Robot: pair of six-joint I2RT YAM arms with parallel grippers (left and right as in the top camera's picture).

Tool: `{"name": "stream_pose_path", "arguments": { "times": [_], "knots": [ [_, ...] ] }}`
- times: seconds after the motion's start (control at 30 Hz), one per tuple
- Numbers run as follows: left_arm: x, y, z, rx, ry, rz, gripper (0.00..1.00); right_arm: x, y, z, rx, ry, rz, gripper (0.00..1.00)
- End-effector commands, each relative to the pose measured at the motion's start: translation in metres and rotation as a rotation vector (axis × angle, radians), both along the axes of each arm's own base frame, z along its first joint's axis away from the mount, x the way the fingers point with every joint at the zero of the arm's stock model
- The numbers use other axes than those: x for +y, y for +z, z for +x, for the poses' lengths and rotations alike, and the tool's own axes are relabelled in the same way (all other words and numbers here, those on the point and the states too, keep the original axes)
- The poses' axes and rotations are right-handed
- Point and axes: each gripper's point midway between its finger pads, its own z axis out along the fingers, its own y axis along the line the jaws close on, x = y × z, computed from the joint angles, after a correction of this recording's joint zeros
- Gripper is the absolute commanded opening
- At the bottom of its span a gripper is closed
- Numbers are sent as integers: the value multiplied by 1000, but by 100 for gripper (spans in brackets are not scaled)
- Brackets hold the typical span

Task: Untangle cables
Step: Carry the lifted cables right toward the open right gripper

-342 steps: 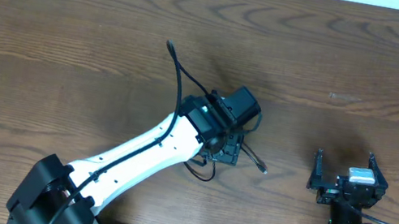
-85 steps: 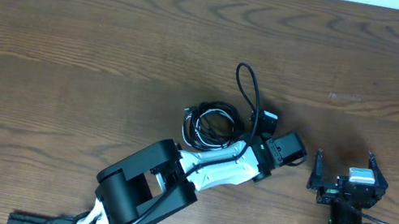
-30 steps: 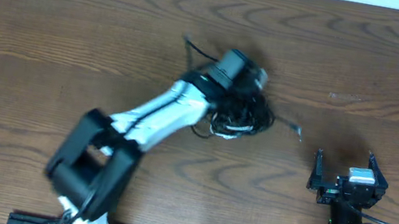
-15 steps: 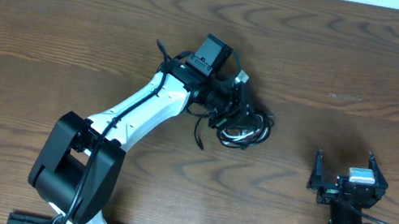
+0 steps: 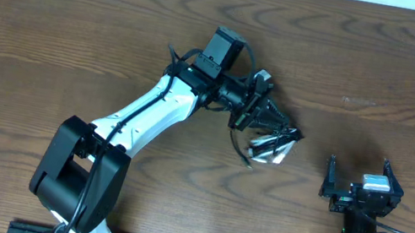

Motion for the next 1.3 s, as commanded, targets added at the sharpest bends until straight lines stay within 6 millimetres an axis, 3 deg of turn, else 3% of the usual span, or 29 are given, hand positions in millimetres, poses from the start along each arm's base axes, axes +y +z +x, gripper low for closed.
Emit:
{"name": "stream_pose_path", "arguments": {
  "times": [0.0,0.07,0.13,0.43,0.77,0.83,1.03,1.27],
  "knots": [
    [-3,33,-2,39,-43,-94,7,2,0,0,0,8,11,99],
    [-7,44,5,-128,-58,-166,8,2,0,0,0,8,11,99],
    [-7,47,6,-180,-64,-186,7,2,0,0,0,8,11,99],
    [-11,48,-6,50,-55,-118,7,2,0,0,0,8,11,99],
    [-17,37,6,-230,-16,-120,8,2,0,0,0,8,11,99],
    [-17,37,5,-193,-14,-115,8,2,0,0,0,8,11,99],
    [-12,55,-19,155,-86,-103,7,2,0,0,0,8,11,99],
    [-9,60,-25,132,-123,-129,7,2,0,0,0,8,11,99]
  ]
}}
